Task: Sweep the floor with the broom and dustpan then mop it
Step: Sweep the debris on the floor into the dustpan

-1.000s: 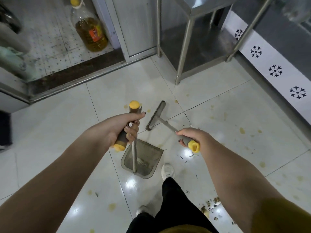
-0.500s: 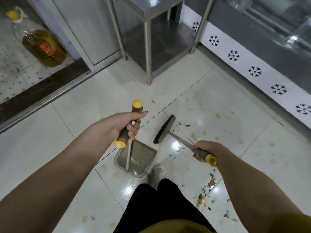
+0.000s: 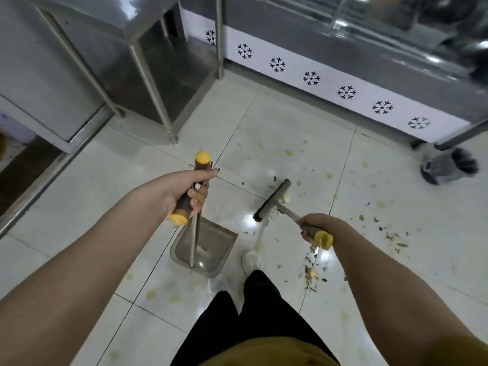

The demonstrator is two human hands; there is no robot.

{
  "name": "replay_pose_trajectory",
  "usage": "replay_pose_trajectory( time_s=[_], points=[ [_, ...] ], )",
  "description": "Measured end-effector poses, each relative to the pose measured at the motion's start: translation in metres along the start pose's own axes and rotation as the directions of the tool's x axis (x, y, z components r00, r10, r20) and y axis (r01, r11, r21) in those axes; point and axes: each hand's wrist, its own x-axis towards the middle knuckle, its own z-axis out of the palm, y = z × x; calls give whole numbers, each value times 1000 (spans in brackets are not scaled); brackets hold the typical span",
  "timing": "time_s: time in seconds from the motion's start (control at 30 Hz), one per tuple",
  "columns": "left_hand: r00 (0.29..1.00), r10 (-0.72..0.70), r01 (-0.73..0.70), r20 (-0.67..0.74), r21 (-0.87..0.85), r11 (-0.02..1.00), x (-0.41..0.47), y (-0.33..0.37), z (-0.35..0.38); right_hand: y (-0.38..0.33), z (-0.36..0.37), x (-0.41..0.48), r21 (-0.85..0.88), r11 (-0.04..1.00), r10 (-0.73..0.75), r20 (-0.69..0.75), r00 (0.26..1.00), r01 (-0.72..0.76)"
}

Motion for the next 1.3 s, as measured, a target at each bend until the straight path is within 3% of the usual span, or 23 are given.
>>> replay_pose_trajectory(
  time_s=[0.3, 0.57, 0.8, 1.0, 1.3],
  points=[
    [1000, -25, 25, 8, 27, 999, 14, 27, 22, -30, 20, 23, 18, 998, -58, 172, 983, 56],
    [999, -31, 33, -45, 40, 999, 41, 63, 53, -93, 35, 50, -75, 993, -70, 223, 972, 89],
    [997, -52, 56, -60, 59, 997, 67, 92, 84, -123, -18, 68, -66, 998, -2, 195, 981, 15],
    [998, -58, 61, -18, 170, 983, 82, 98, 116, -103, -64, 59, 21, 999, 25, 167, 986, -29],
    [993, -90, 58, 82, 332, 942, 88, 93, 143, -7, -123, 34, 238, 969, 66, 37, 997, -73]
  ],
)
